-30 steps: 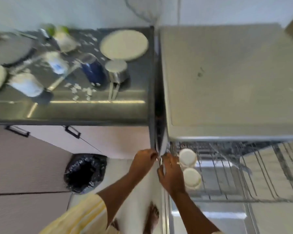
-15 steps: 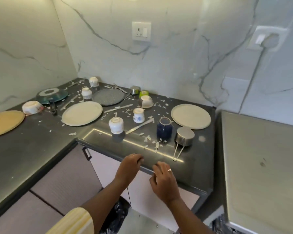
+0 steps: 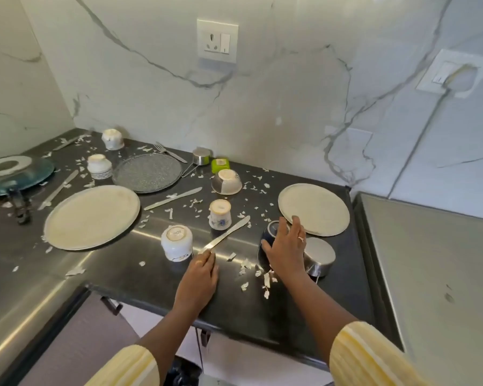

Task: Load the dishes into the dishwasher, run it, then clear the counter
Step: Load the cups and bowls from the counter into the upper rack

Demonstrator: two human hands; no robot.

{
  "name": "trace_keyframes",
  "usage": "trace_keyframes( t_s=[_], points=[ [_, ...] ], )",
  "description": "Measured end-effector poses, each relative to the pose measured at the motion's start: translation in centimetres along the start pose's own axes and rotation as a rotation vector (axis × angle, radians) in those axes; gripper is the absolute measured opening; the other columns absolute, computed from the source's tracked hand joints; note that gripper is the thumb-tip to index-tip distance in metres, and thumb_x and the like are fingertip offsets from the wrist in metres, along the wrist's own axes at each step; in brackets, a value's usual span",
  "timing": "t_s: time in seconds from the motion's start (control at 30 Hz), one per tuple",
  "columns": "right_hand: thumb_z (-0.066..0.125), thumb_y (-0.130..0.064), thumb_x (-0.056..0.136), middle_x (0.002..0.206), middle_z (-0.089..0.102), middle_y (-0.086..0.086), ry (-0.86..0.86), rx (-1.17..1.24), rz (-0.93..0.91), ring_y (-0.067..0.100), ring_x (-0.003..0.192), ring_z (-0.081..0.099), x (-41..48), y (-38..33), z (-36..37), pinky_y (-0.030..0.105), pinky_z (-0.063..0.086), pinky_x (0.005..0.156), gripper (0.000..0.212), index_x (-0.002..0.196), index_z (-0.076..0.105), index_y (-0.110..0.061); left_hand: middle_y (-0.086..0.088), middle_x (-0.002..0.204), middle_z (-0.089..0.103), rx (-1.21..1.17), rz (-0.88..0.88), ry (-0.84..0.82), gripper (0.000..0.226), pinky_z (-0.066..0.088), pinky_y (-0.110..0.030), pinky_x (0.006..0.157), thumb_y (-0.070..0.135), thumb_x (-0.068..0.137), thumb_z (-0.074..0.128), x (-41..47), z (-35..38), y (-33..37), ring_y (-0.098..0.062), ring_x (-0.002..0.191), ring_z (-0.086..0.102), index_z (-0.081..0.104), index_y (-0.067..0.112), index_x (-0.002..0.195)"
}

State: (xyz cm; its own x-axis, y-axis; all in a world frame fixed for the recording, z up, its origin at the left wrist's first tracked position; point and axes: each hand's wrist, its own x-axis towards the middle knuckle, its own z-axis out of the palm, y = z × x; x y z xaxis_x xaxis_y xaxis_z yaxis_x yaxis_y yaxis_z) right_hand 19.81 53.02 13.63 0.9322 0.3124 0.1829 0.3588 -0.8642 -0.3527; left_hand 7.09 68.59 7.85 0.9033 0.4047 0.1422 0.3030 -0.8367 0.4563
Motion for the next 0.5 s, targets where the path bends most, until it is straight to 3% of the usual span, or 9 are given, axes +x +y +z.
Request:
trace_keyframes(
  t_s=[0.13, 0.27, 0.4, 0.5],
  points=[
    [0.062, -0.049, 0.083, 0.15, 0.01, 0.019, -0.1, -0.021, 0.109, 0.039, 0.137, 0.019, 1.4, -0.3, 1.1, 0.043, 0.022, 0.112, 0.085, 0.146, 0.016, -0.016, -0.007, 0.15, 0.033, 0.134, 0.086, 0.012, 0.048, 0.01, -0.026, 0.117, 0.026, 0.099, 0.032, -0.2, 0.8, -0.7, -0.019, 0.139, 0.026, 0.034, 0.005, 0.142],
    [0.071, -0.04, 0.078, 0.136, 0.031, 0.018, -0.118, 0.084, 0.21, 0.037, 0.121, 0.042, 2.1, -1.0, 1.2, 0.041, 0.042, 0.097, 0.081, 0.141, 0.024, -0.018, -0.009, 0.145, 0.04, 0.098, 0.058, 0.022, 0.047, 0.023, -0.03, 0.114, 0.024, 0.096, 0.04, -0.2, 0.9, -0.3, -0.025, 0.133, 0.035, 0.04, 0.003, 0.139],
    [0.075, -0.031, 0.075, 0.131, 0.036, 0.016, -0.088, 0.141, 0.203, 0.036, 0.117, 0.045, 2.2, -1.5, 1.2, 0.041, 0.045, 0.092, 0.073, 0.133, 0.034, -0.016, -0.01, 0.142, 0.045, 0.041, 0.033, 0.048, 0.047, 0.032, -0.033, 0.11, 0.023, 0.094, 0.046, -0.4, 0.8, -0.2, -0.025, 0.131, 0.039, 0.043, 0.002, 0.136],
    [0.076, -0.031, 0.074, 0.134, 0.034, 0.015, -0.047, 0.14, 0.148, 0.034, 0.119, 0.043, 1.5, -1.8, 1.2, 0.041, 0.045, 0.095, 0.076, 0.135, 0.033, -0.016, -0.007, 0.145, 0.041, 0.027, 0.025, 0.035, 0.048, 0.03, -0.031, 0.111, 0.025, 0.095, 0.042, -0.4, 0.8, -0.2, -0.022, 0.133, 0.034, 0.04, 0.004, 0.138]
  ],
)
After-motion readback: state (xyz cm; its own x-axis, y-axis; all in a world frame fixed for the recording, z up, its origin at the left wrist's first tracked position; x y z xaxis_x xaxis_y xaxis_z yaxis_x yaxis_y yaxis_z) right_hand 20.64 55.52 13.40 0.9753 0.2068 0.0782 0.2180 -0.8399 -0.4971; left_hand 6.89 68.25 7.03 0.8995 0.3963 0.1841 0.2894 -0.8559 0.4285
